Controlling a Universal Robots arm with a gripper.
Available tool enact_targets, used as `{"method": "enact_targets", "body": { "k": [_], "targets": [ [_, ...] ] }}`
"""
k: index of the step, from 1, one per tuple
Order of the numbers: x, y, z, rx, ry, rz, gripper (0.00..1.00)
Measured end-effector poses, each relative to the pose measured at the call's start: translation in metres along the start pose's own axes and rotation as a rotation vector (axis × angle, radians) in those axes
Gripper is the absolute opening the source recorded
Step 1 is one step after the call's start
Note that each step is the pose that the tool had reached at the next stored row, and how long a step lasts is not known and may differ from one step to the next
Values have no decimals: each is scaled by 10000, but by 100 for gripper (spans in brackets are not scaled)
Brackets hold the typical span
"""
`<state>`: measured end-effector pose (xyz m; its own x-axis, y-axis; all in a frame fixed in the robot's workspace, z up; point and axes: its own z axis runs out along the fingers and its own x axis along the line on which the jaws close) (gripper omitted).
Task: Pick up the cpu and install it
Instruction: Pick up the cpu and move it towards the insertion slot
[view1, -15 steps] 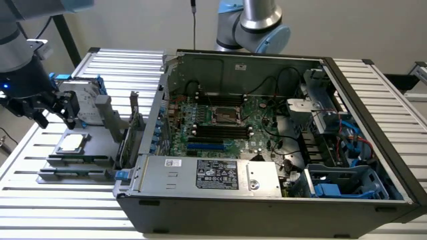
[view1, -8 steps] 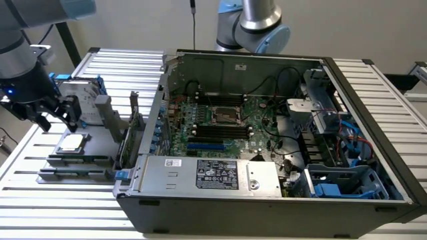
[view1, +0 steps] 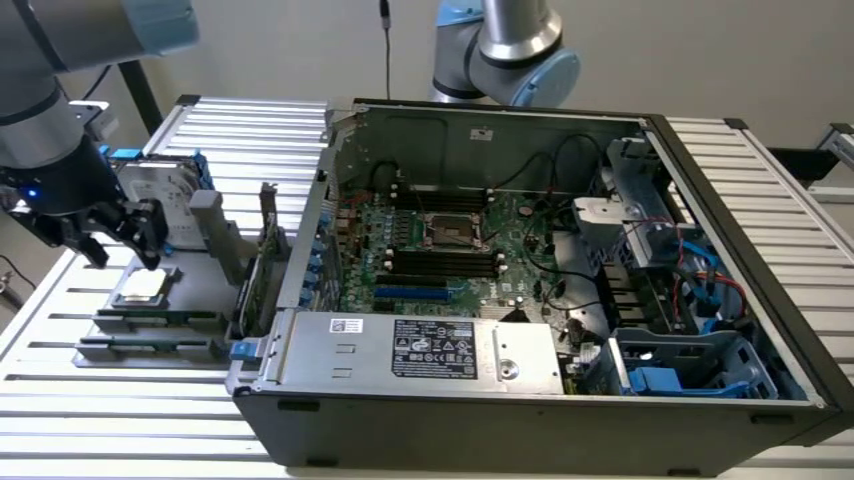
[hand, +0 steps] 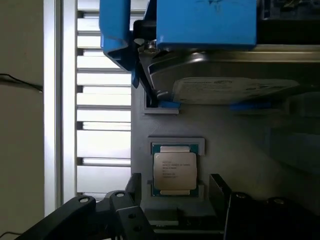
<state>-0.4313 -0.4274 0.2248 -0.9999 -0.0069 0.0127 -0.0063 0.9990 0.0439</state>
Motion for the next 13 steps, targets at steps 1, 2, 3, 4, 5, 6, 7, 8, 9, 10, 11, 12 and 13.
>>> {"method": "enact_targets", "body": {
  "k": [1, 2, 3, 4, 5, 6, 7, 8, 9, 10, 11, 12, 13],
  "targets": [
    [0, 2, 18, 0, 0, -1, 65],
    [-1, 5, 37, -1, -2, 0, 65],
    [-1, 8, 56, 0, -1, 0, 65],
    [-1, 10, 74, 0, -1, 0, 65],
    [-1, 12, 93, -1, -2, 0, 65],
    [-2, 13, 110, 0, 0, 0, 65],
    [-2, 13, 128, 0, 0, 0, 65],
    [-2, 12, 147, 0, 0, -1, 65],
    [-2, 12, 165, 0, -1, 0, 65],
    [-2, 11, 182, 0, -1, 0, 65],
    [-2, 11, 190, -1, -2, 0, 65],
    [-2, 11, 190, 0, 0, 0, 65],
    [-2, 11, 190, 1, 1, 0, 65]
  ]
}}
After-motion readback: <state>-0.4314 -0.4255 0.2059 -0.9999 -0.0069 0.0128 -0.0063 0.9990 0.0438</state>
